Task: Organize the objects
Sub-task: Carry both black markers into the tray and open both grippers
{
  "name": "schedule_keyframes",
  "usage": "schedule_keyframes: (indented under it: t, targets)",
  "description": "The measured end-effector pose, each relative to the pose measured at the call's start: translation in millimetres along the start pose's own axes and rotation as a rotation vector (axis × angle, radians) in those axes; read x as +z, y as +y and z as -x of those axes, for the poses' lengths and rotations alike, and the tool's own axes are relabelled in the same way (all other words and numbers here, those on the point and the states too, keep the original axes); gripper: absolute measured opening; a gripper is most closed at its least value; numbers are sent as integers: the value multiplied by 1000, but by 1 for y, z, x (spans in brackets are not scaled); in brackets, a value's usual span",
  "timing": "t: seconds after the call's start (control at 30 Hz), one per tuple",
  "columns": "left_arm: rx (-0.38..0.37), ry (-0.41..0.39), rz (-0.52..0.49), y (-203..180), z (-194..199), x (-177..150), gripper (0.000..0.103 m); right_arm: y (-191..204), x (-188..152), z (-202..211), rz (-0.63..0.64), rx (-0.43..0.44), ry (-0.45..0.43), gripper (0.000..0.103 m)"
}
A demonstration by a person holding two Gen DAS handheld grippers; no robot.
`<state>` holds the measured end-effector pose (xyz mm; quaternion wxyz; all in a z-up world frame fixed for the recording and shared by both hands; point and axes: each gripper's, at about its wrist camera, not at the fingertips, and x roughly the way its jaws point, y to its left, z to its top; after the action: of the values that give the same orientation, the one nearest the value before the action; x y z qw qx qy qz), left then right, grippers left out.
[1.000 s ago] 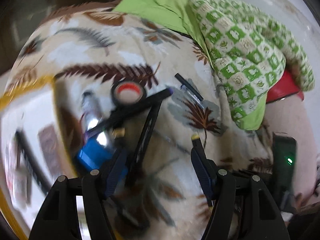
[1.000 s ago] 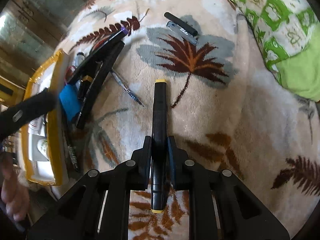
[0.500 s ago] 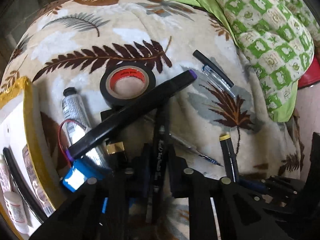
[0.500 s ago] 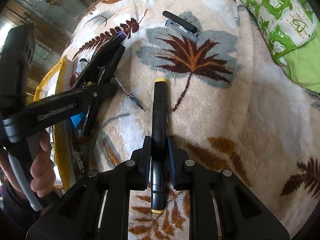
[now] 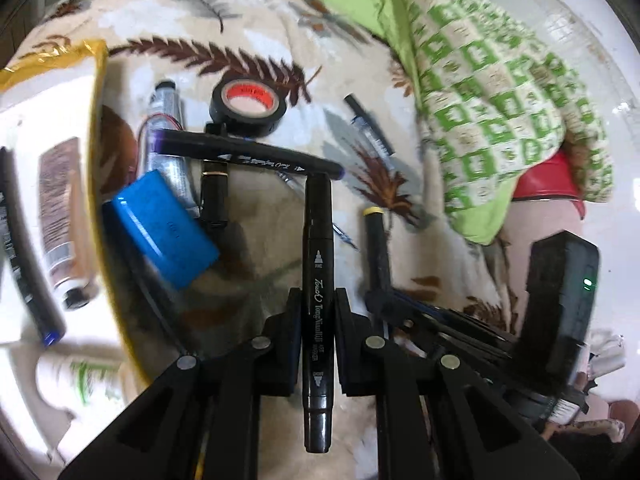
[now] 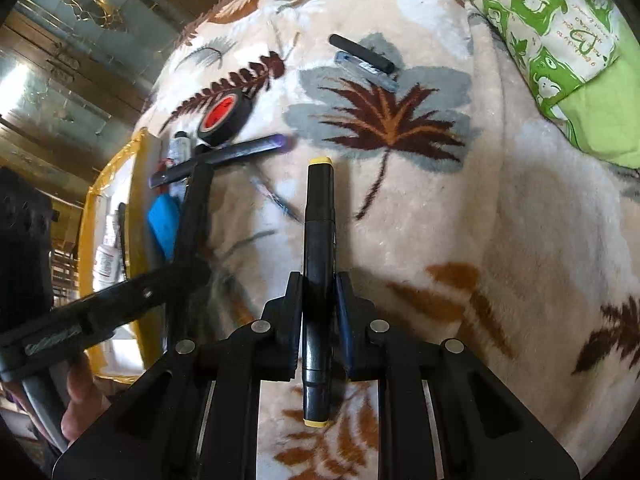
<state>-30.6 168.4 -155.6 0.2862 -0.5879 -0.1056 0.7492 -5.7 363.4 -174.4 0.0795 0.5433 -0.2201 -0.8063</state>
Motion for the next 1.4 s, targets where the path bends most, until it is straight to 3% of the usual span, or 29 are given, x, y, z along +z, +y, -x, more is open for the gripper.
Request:
schedule_keyframes:
  t: [0.3, 0.57, 0.73, 0.97, 1.2, 1.4]
  targets:
    - [-96, -108, 104, 16, 57, -14, 13, 58, 0, 23, 88, 75, -49, 16]
    - [-95, -253, 166, 45, 125, -24, 13, 122, -1, 39, 181, 188, -52, 16]
    - [-90, -313, 233, 76, 144, -34, 13, 148, -3, 34, 215, 224, -29, 16]
    - [-73, -308, 286, 104, 138, -42, 13, 165, -7, 13, 234, 229, 22, 16]
    - [-21, -301, 269, 107, 135, -42, 13, 175, -5, -1, 244, 224, 46, 16]
    - [-18, -304, 303, 120, 136, -42, 13, 181, -3, -10, 245, 223, 55, 16]
